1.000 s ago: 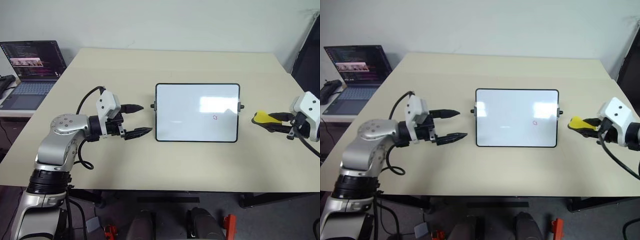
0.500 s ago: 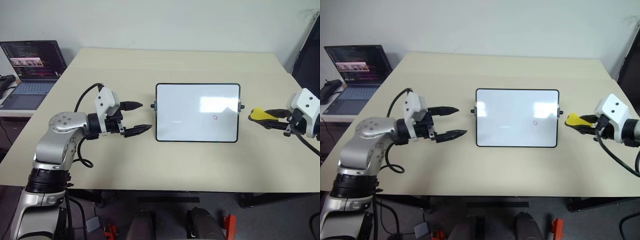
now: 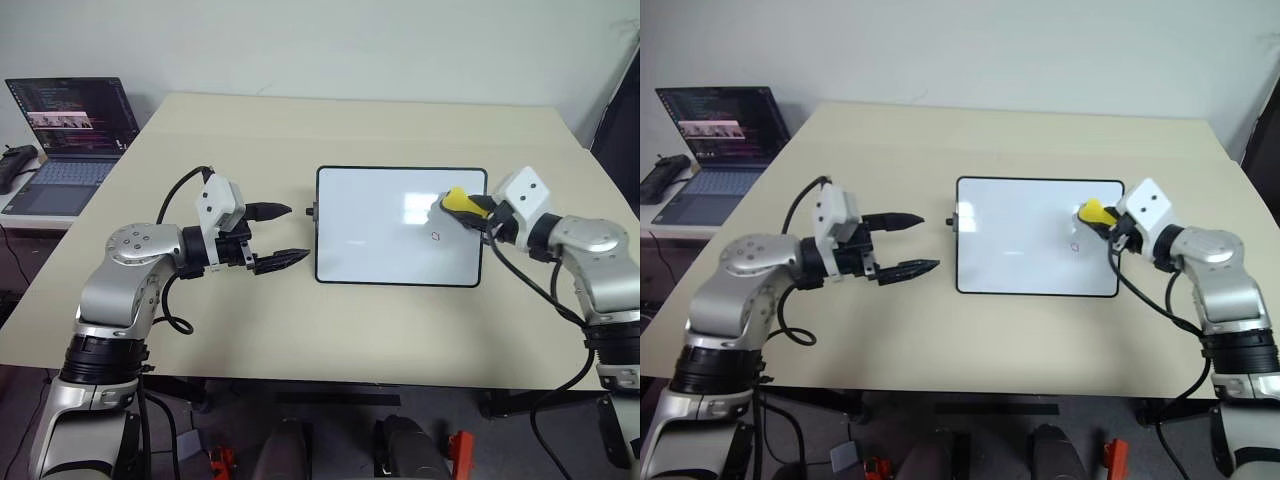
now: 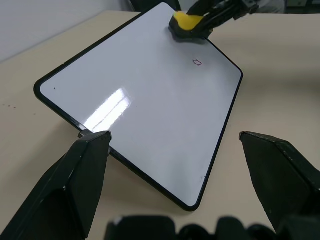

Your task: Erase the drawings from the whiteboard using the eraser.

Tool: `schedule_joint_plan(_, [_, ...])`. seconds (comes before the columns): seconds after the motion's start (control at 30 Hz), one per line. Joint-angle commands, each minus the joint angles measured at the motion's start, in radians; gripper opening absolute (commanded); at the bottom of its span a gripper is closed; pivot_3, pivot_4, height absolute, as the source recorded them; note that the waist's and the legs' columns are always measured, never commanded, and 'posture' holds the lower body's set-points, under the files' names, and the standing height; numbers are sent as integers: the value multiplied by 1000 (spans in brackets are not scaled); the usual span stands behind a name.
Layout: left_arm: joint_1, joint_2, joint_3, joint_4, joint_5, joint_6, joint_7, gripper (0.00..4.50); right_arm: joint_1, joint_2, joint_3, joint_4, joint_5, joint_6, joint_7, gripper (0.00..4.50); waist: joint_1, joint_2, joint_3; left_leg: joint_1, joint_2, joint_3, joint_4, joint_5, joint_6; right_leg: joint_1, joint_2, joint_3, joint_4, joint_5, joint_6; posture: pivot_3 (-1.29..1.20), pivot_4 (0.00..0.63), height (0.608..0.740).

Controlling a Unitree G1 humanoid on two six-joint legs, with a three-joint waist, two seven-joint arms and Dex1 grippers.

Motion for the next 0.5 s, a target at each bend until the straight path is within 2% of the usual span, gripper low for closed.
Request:
schedule_joint_plan(0.03, [-15, 2, 6, -27, -7, -15, -9, 4500, -12, 18, 30, 35, -43, -47, -17, 1012, -3, 0, 0, 0, 0, 0, 0, 0, 0, 0, 0, 0, 1, 0, 0, 0, 150, 740])
schedule_joint_plan(0.3, [-1, 1, 9, -40, -9, -10, -5, 4500, 79, 78, 157, 25, -97, -50, 21, 1012, -19, -1, -1, 11, 2, 0, 0, 0, 0, 10, 2, 1, 1, -1, 2, 0, 150, 740])
schedule_joint_plan(0.5, [1, 2, 10, -40, -8, -9, -2, 4500, 117, 86, 184, 17, -105, -43, 38, 1003, -26, -2, -2, 22, 2, 0, 1, 0, 0, 19, 2, 2, 1, -2, 3, 0, 150, 740])
